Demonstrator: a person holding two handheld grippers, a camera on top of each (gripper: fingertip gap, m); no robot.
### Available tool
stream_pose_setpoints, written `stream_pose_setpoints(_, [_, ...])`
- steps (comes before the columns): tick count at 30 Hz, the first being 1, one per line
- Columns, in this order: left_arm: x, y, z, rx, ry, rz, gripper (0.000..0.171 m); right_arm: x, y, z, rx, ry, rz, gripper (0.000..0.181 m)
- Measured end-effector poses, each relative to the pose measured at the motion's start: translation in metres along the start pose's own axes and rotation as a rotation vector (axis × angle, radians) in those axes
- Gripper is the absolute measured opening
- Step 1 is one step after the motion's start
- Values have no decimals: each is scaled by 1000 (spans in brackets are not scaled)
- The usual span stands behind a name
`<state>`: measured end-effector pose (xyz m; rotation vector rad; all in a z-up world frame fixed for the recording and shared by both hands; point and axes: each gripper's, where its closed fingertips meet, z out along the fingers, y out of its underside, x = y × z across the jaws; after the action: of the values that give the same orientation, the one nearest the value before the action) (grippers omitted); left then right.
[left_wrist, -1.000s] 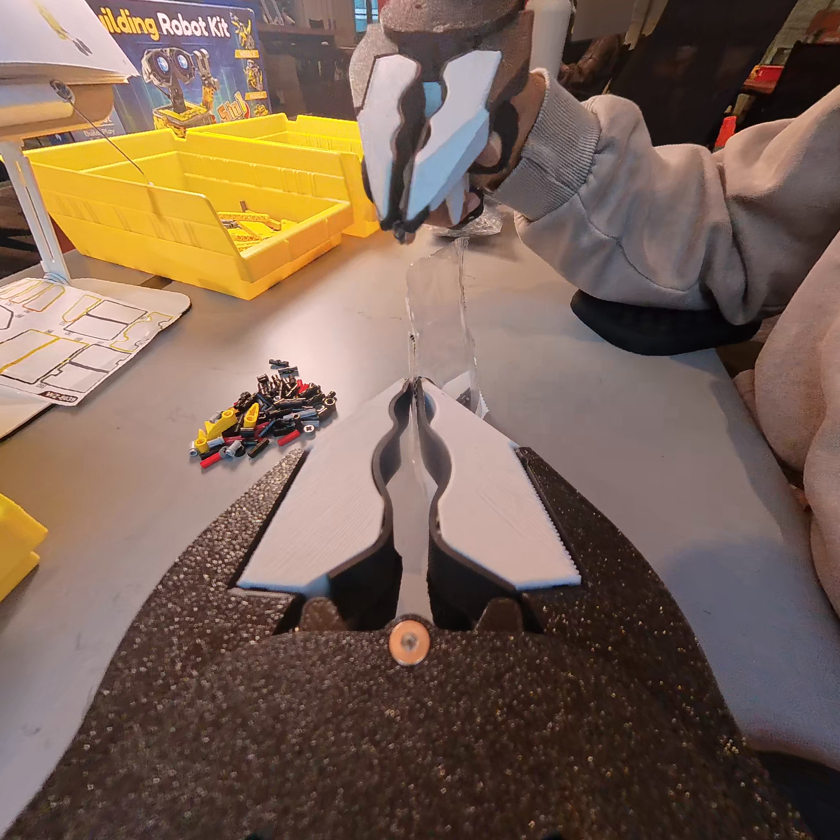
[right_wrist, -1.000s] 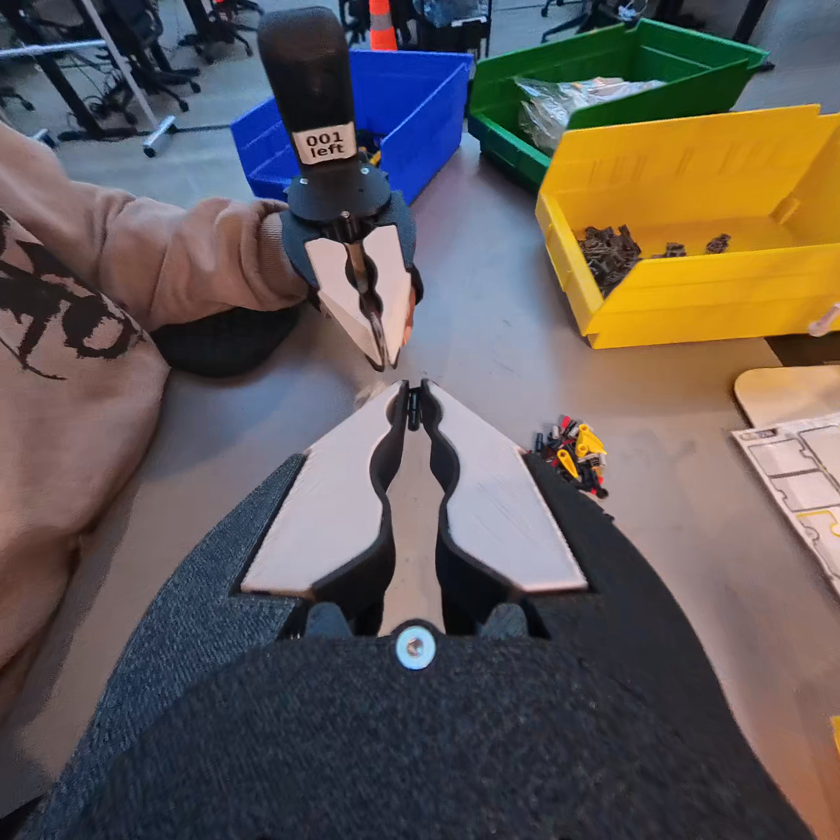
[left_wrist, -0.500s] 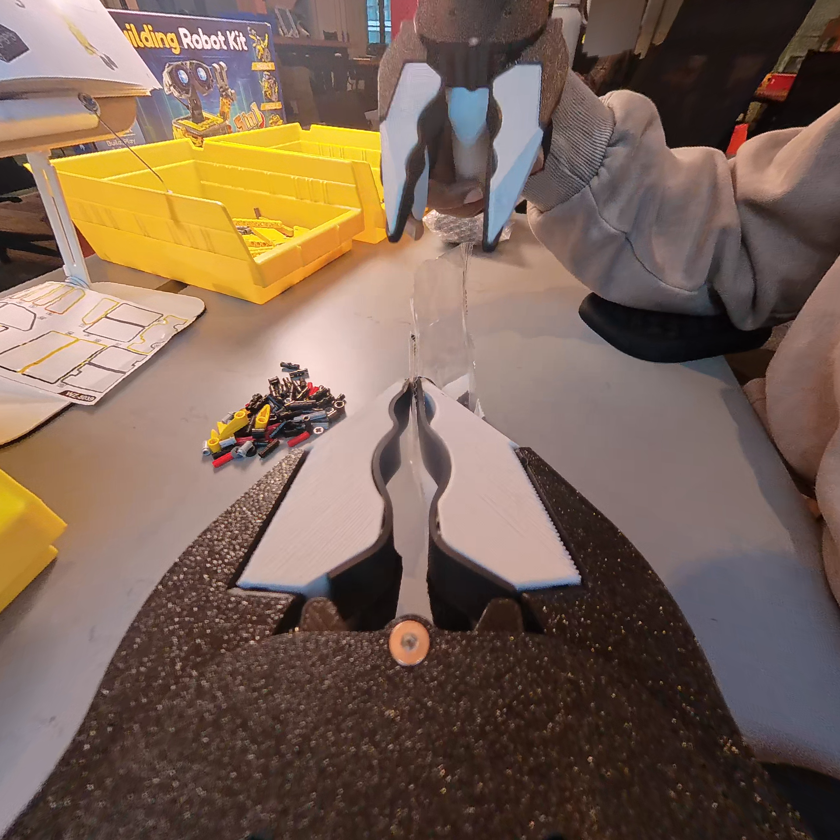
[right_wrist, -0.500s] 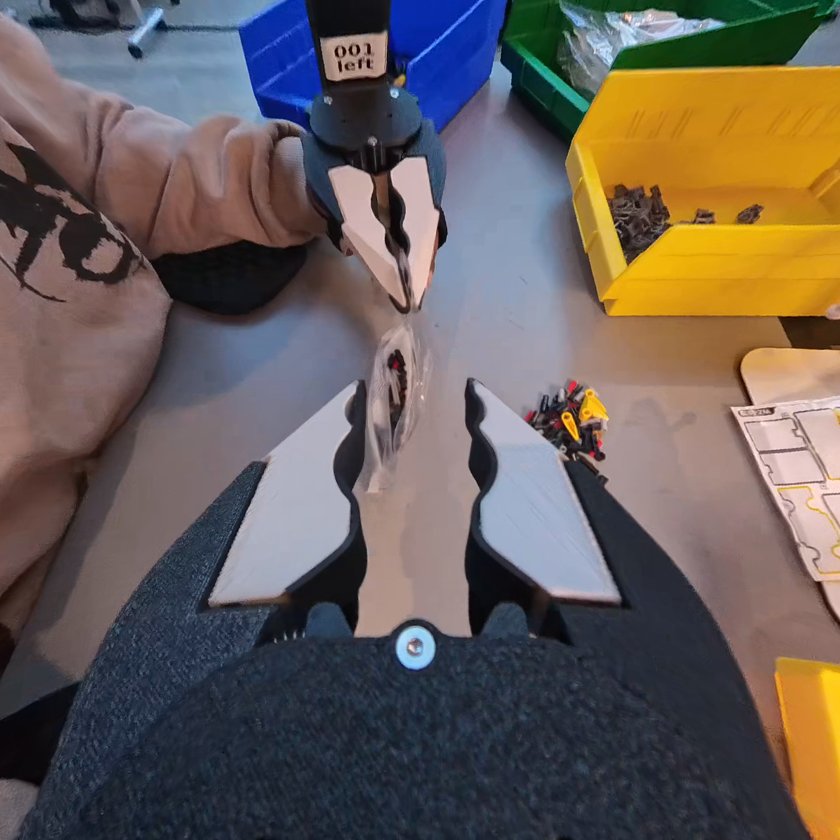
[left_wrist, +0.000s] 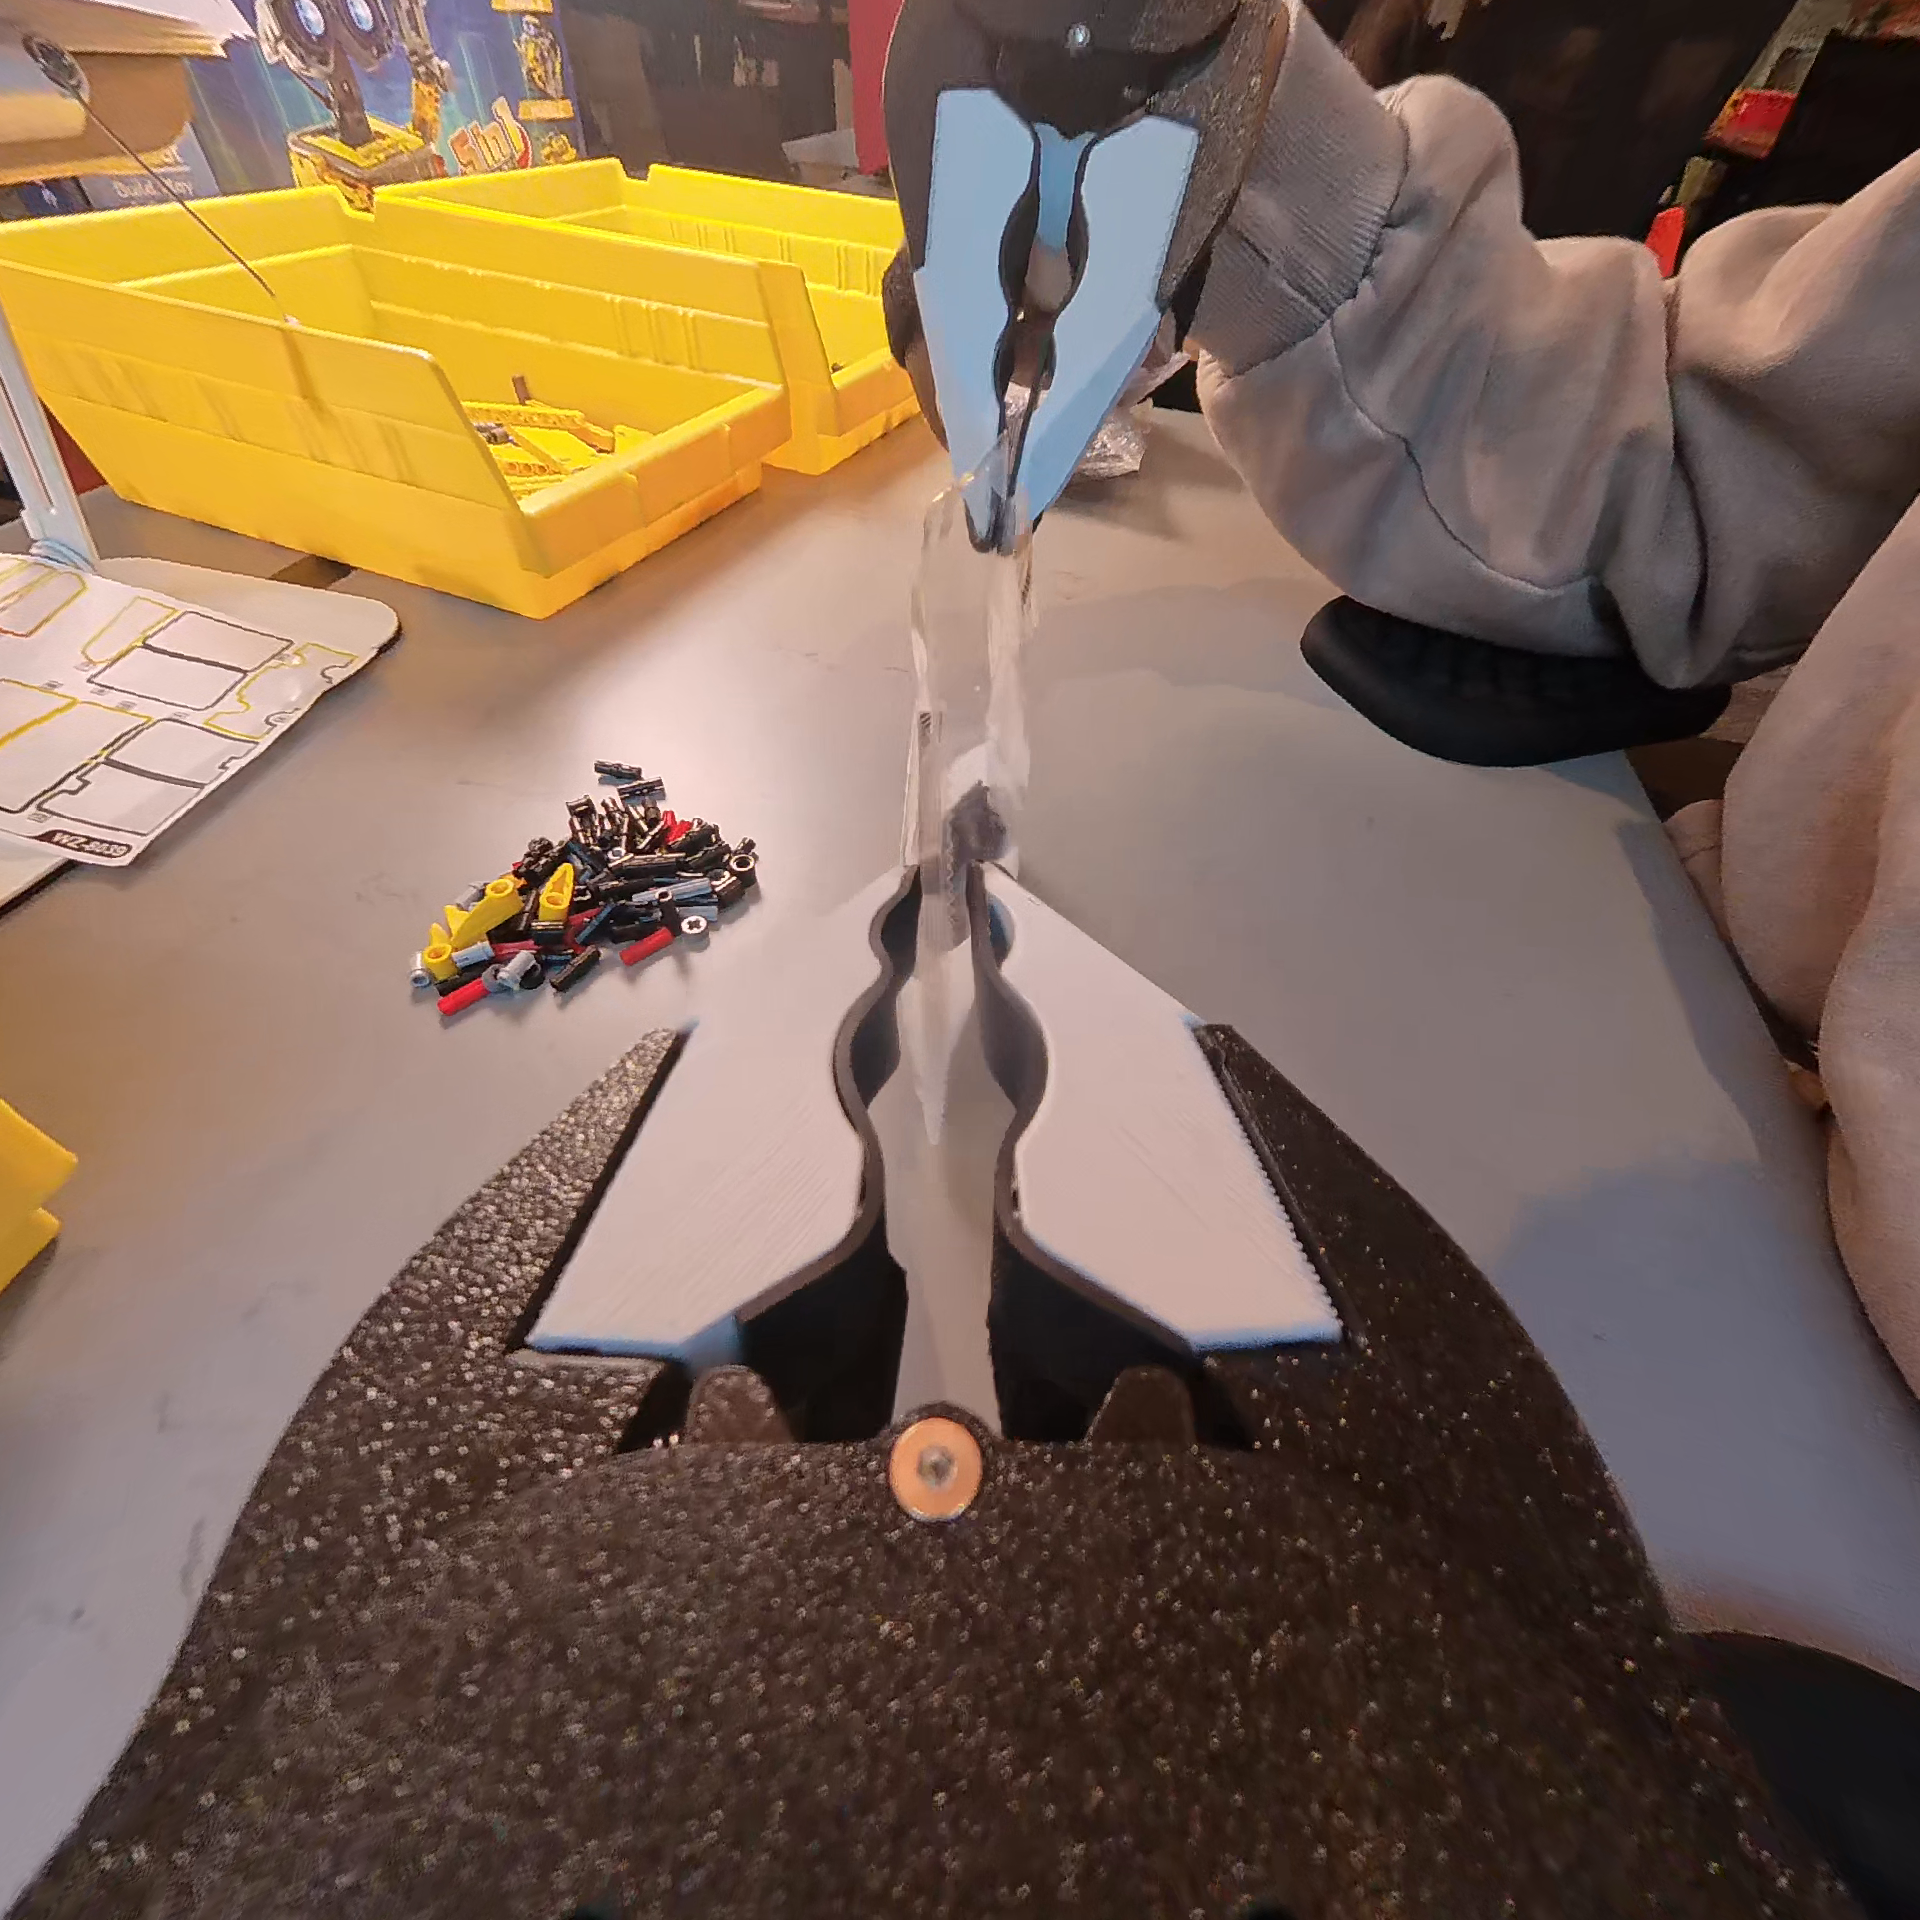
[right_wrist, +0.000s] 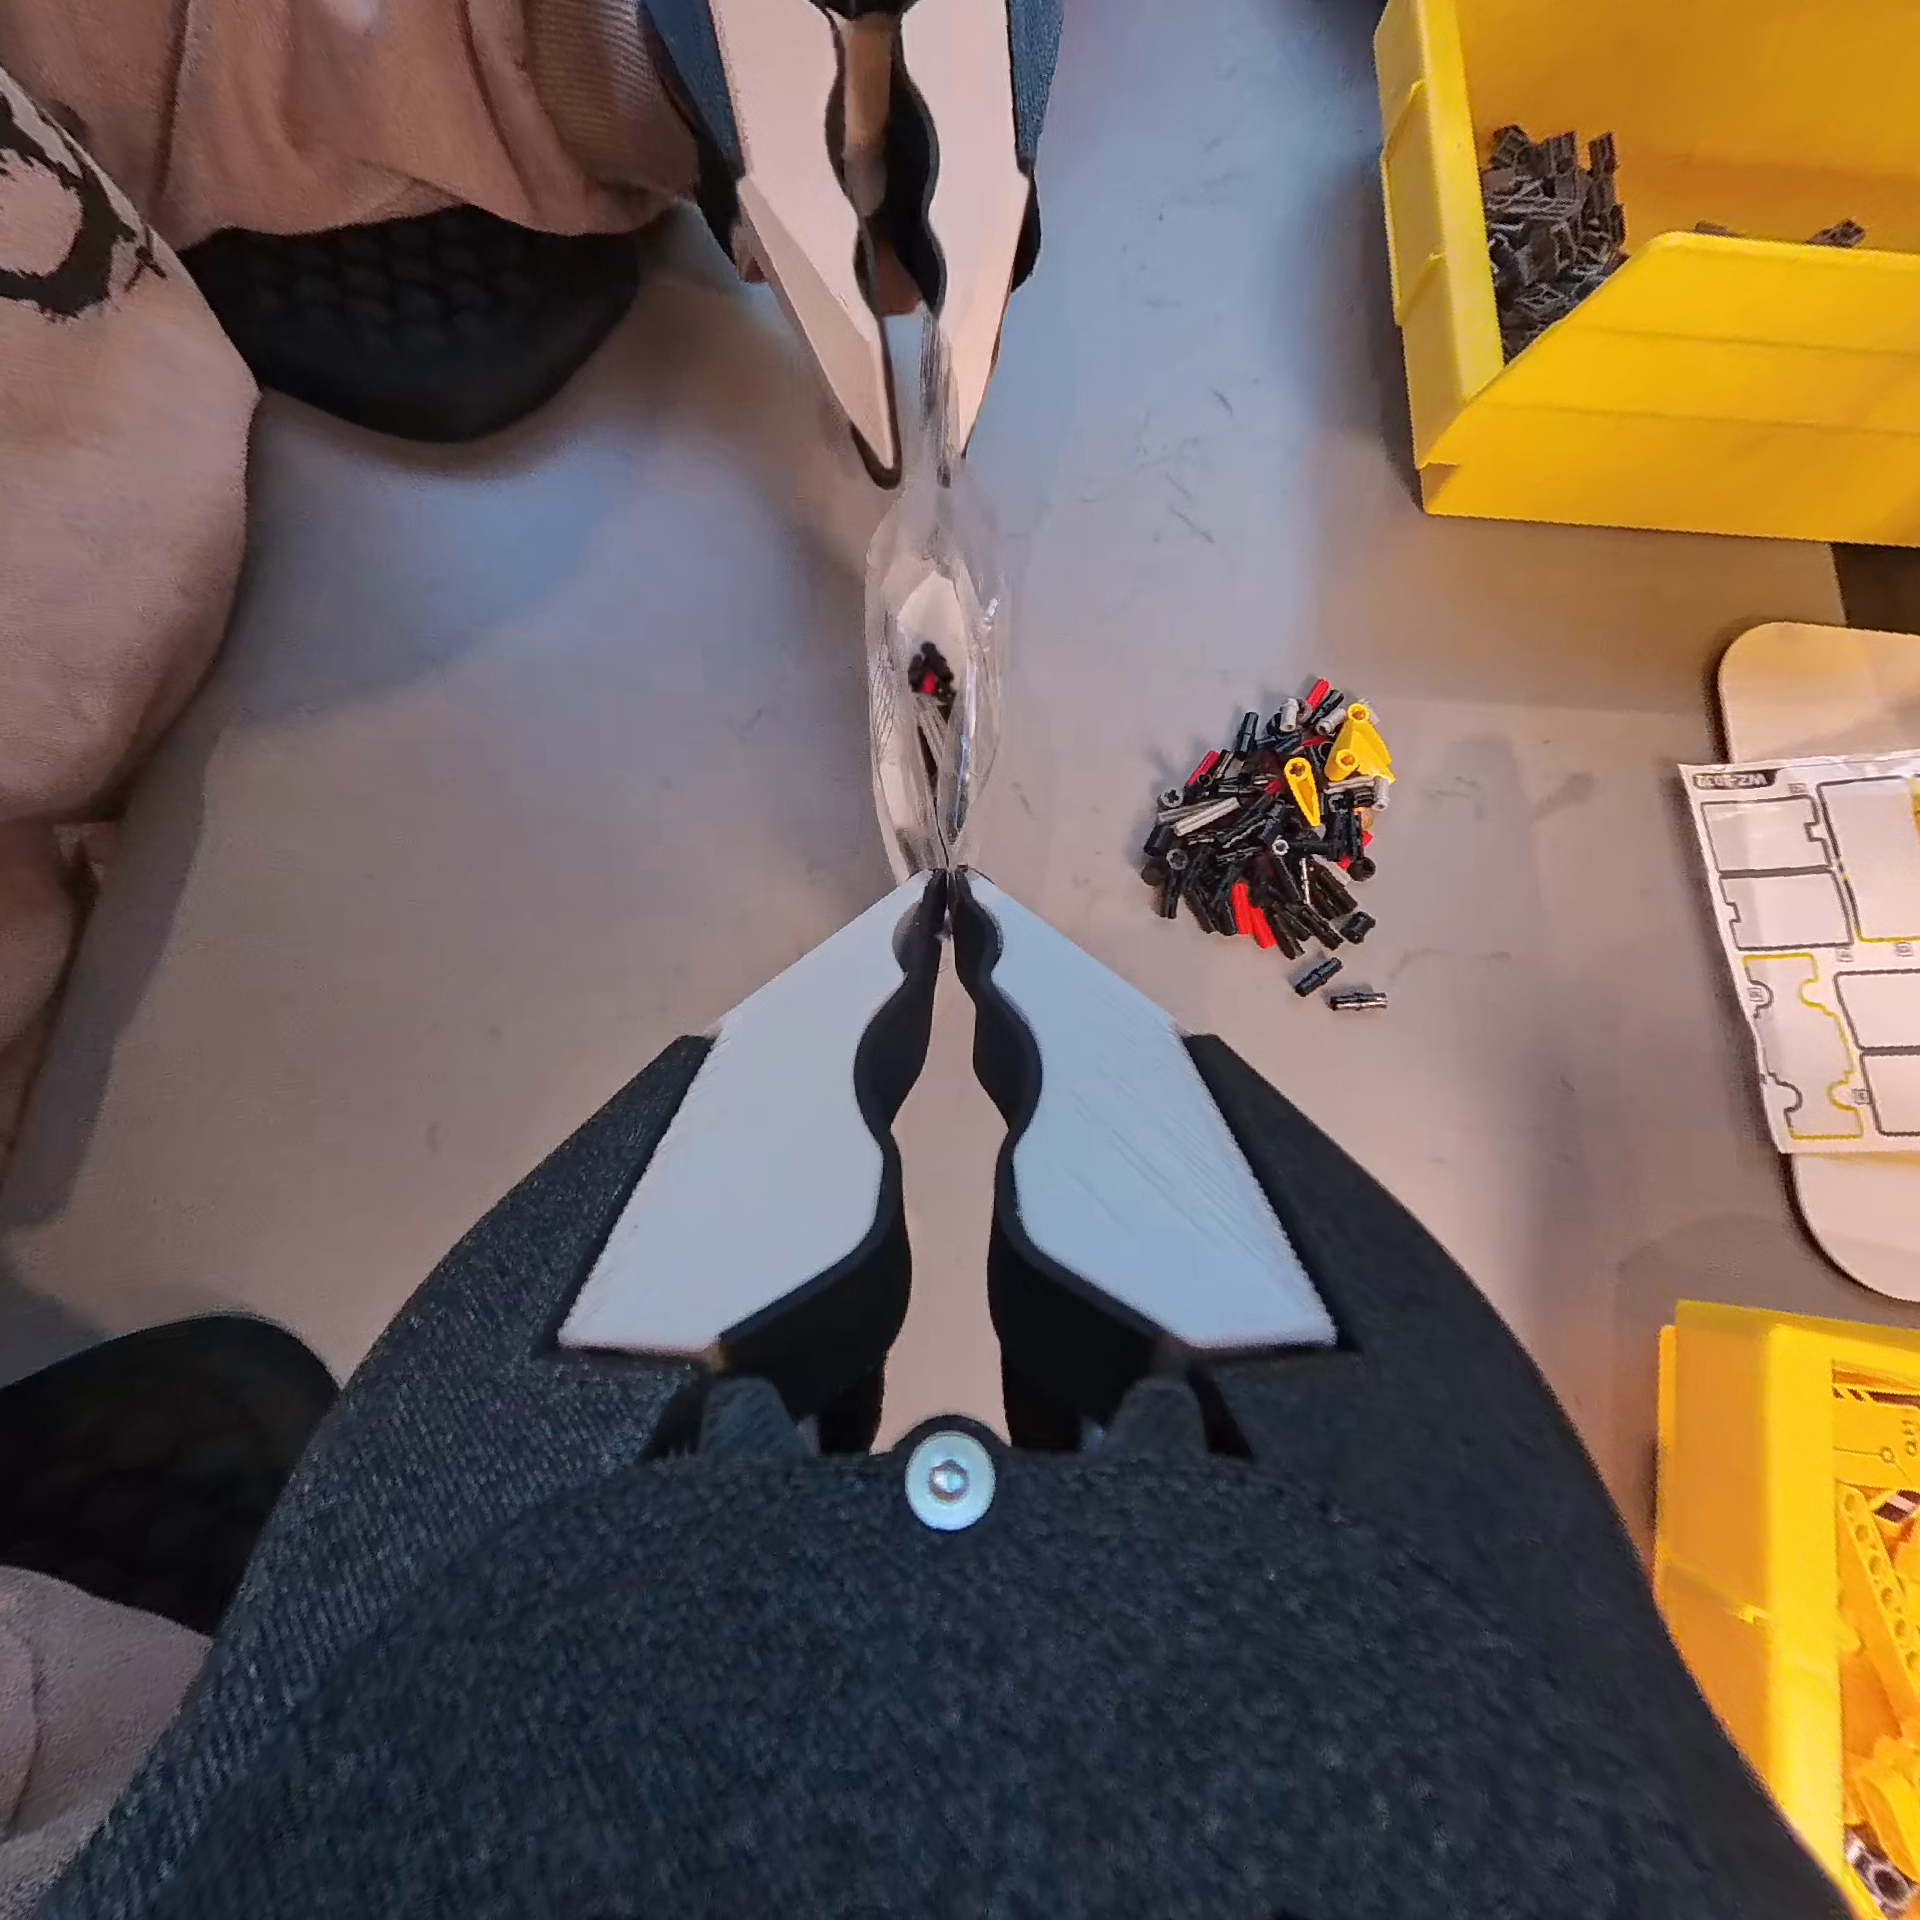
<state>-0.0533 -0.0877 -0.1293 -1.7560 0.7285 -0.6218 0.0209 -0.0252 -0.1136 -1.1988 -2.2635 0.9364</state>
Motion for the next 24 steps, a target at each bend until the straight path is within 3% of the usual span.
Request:
stream_pose_setpoints(2, [0, 4, 3, -21, -3, 11, 1, -3, -1, 1, 3, -11, -6, 0])
stream_pose_setpoints(11, [13, 4, 13, -31, 39, 27, 0, -17, -12, 18, 55, -101, -19, 2])
stream_pose_setpoints(13, [12, 3, 12, -31, 30, 33, 0, -19, -15, 14, 86, -122, -17, 17])
stream_pose_setpoints(15, [10, 0, 9, -16, 25, 28, 0, -16, -30, -1, 210, -136, 11, 25])
stream_pose_setpoints(17, [8, -1, 7, -10, 18, 27, 0, -2, -42, -20, 356, -115, 61, 35])
stream_pose_setpoints(21, [8, -1, 6, -11, 16, 28, 0, 45, -41, -44, 599, -37, 265, 37])
stream_pose_setpoints(24, [7, -1, 6, -12, 16, 27, 0, 100, 12, -7, 358, 246, 404, 44])
